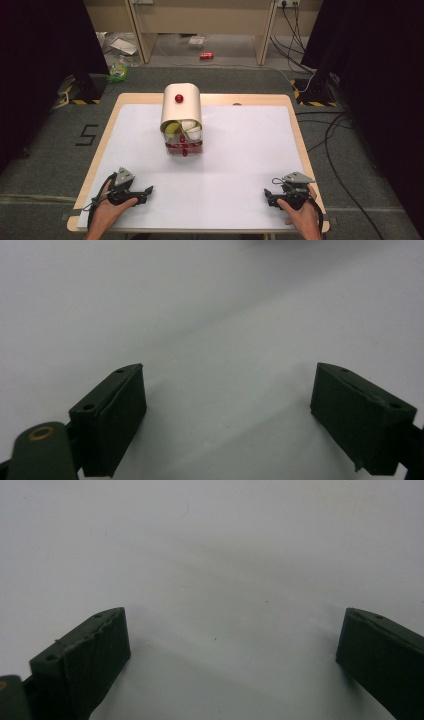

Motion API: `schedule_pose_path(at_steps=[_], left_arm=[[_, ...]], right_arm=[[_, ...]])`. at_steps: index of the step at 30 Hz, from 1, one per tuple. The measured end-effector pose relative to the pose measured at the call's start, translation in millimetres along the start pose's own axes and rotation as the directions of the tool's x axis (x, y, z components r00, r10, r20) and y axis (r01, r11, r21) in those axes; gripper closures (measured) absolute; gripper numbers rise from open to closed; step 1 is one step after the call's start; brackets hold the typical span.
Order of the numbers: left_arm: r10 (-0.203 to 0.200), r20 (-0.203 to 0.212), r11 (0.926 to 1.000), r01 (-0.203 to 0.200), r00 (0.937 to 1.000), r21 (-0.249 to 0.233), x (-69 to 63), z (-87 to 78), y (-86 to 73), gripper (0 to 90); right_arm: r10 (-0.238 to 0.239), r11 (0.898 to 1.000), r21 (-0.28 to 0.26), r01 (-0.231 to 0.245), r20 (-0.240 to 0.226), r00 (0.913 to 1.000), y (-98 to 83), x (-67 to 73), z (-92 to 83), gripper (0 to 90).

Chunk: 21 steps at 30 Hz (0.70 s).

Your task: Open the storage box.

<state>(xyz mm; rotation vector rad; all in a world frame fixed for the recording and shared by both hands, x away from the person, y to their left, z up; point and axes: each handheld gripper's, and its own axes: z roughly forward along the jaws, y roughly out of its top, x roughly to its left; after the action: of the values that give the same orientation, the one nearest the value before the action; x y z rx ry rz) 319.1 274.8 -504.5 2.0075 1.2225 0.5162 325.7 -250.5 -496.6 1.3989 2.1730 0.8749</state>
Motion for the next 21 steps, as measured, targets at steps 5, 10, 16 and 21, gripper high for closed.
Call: schedule_pose_path(at_steps=[5,10,16,21], left_arm=[[-0.002,0.001,1.0,0.002,1.0,-0.001,0.0,0.0,0.1,13.8],[-0.002,0.002,1.0,0.002,1.0,0.0,0.2,-0.2,0.2,13.9],[0.007,0.0,1.0,-0.007,1.0,-0.006,-1.0,-1.0,0.9,15.8],[-0.024,0.041,0.9986,0.026,0.9988,-0.046,-2.5,-2.0,7.3,15.9]], right_arm=[[0.0,1.0,0.0,0.0,0.0,1.0,0.0,0.0,0.0,1.1],[0.001,1.0,0.0,-0.001,0.0,1.0,0.0,0.0,0.0,1.2],[0.0,1.0,0.0,0.0,0.0,1.0,0.0,0.1,0.1,1.1],[0.0,1.0,0.0,0.0,0.0,1.0,0.0,0.1,0.1,1.1]])
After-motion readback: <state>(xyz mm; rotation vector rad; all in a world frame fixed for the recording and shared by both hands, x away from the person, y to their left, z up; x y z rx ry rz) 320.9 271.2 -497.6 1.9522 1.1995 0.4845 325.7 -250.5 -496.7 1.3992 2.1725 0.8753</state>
